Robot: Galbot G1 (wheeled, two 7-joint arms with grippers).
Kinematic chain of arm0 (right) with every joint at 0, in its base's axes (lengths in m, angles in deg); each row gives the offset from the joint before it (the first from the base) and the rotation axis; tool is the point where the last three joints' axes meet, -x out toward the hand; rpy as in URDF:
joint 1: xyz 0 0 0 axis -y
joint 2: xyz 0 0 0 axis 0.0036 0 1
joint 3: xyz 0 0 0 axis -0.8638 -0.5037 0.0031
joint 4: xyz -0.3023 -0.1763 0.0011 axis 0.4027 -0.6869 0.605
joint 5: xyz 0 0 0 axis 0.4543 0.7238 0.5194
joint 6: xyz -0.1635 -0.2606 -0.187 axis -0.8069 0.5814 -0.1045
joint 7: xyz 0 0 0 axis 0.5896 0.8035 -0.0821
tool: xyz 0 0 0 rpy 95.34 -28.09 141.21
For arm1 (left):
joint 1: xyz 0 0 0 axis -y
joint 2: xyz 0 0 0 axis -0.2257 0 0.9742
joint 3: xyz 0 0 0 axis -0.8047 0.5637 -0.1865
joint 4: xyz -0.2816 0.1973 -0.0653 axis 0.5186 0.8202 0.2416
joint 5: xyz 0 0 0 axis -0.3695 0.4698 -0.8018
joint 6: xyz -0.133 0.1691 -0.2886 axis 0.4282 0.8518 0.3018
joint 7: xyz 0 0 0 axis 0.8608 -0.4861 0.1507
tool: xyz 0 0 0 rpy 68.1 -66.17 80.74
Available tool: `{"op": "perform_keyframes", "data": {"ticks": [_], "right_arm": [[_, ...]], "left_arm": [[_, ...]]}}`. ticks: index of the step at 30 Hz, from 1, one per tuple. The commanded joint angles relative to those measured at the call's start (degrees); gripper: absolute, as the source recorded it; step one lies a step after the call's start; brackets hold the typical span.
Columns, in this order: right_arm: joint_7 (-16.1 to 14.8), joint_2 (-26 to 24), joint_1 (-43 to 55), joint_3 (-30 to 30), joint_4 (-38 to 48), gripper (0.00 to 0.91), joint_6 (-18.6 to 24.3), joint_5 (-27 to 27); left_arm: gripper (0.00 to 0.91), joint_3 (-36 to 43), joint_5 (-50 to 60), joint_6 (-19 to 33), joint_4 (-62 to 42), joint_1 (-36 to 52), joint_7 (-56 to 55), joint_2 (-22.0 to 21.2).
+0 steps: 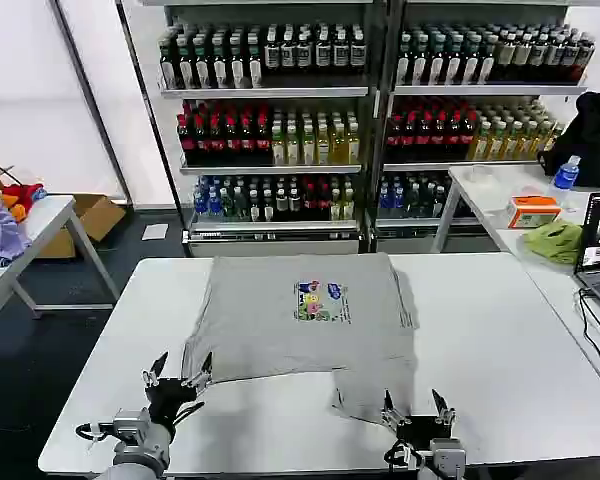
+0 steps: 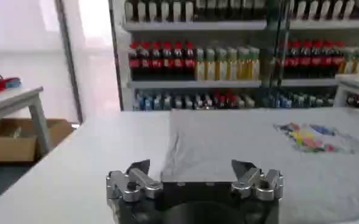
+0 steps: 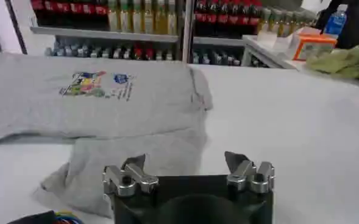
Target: Fold and organize the clothes.
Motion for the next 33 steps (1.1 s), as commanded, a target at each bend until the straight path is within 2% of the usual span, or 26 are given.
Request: {"op": "perform_keyframes", "data": {"ticks": [1,23,24,25,27,28,29,30,33], "right_arm": [[0.28,0.28,-0.05,-0.91,0.98,0.907,-0.06,0.39],[-0.05,1.34,-1.15,-1.6,2.18,0.907,0.69,2.11],[-0.06,1.37,-1.17,-1.6,2.28,0.907,0.75,2.1],[-0.07,1.42,-1.17,-1.63,2.42,0.907,0.76,2.11],[-0.1,1.54,-1.15,-1.71,2.57,0.907,0.81,2.12],[-0.12,1.57,-1.16,-1.77,2.62,0.786,0.83,2.12],[-0.16,1.6,-1.16,-1.8,2.67,0.544,0.87,2.11],[-0.24,1.65,-1.15,-1.82,2.89,0.01,0.95,2.13],[-0.34,1.67,-1.1,-1.89,3.45,0.0,1.61,2.08]], "left_arm": [[0.907,0.58,0.35,-1.61,-1.52,-0.22,-0.01,0.54],[0.907,-0.05,-1.15,-1.39,-6.06,1.1,-0.09,1.08],[0.836,-0.06,-1.2,-1.4,-6.08,1.06,-0.09,1.09],[0.806,-0.08,-1.24,-1.4,-6.1,1.02,-0.08,1.15],[0.564,-0.13,-1.33,-1.47,-6.08,0.94,-0.1,1.21],[0.282,-0.13,-1.45,-1.52,-6.04,0.91,-0.12,1.24],[0.171,-0.13,-1.51,-1.53,-6.01,0.86,-0.09,1.26],[0.04,-0.13,-1.52,-1.53,-6.01,0.79,-0.03,1.25],[0.01,0.02,-1.55,-1.64,-5.94,0.41,0.14,1.25]]}}
